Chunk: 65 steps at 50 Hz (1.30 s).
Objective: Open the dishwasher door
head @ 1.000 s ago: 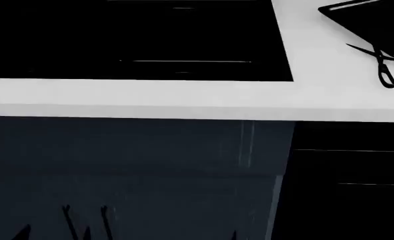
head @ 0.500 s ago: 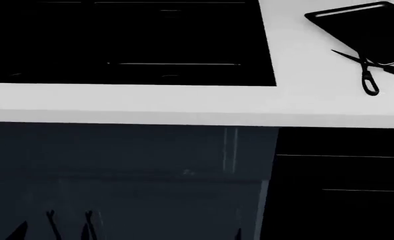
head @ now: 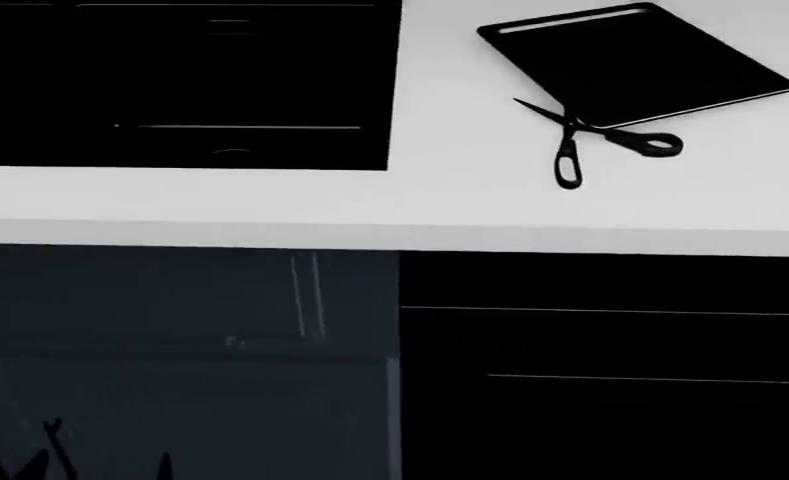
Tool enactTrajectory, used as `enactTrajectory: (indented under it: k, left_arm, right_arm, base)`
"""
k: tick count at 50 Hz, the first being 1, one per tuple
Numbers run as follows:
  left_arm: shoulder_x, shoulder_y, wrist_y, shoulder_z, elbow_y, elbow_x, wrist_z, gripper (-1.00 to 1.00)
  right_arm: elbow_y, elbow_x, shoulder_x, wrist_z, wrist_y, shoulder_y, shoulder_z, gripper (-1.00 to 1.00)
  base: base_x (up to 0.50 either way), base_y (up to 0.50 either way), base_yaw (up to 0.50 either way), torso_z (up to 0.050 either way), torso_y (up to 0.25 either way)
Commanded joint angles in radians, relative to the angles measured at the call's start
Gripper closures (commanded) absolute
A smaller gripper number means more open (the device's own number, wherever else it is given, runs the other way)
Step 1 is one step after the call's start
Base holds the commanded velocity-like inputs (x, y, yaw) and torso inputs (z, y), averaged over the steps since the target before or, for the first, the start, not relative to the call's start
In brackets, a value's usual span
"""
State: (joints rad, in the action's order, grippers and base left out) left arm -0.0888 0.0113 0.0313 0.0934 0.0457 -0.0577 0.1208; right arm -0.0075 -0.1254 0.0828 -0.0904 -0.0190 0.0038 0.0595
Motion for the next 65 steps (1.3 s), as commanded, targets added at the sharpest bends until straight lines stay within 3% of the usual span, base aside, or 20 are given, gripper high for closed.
enactTrajectory:
  k: [1, 34, 50, 65]
  left_arm:
    - [-0.014, 0.001, -0.017, 0.020, -0.022, -0.008, 0.015, -1.00]
    - [-0.045, 0.005, -0.043, 0.086, -0.051, 0.011, 0.056, -1.00]
    - [-0.059, -0.021, -0.056, 0.090, -0.061, 0.005, 0.071, -1.00]
    - [-0.070, -0.033, -0.058, 0.089, -0.075, -0.018, 0.076, -1.00]
  right_arm:
    - [-0.006, 0.007, 0.013, -0.024, 0.000, 0.003, 0.026, -1.00]
    - [0.114, -0.006, 0.031, -0.041, 0.068, 0.024, 0.089, -1.00]
    - [0.051, 0.025, 0.063, -0.083, 0.069, 0.019, 0.096, -1.00]
    - [0.005, 0.048, 0.076, -0.095, 0.041, 0.020, 0.129, -1.00]
  base:
    - [0.00, -0.50, 0.00, 0.000, 0.000]
    - [0.00, -0.50, 0.00, 0.000, 0.000]
    - [0.00, -0.50, 0.00, 0.000, 0.000]
    - [0.00, -0.01, 0.00, 0.000, 0.000]
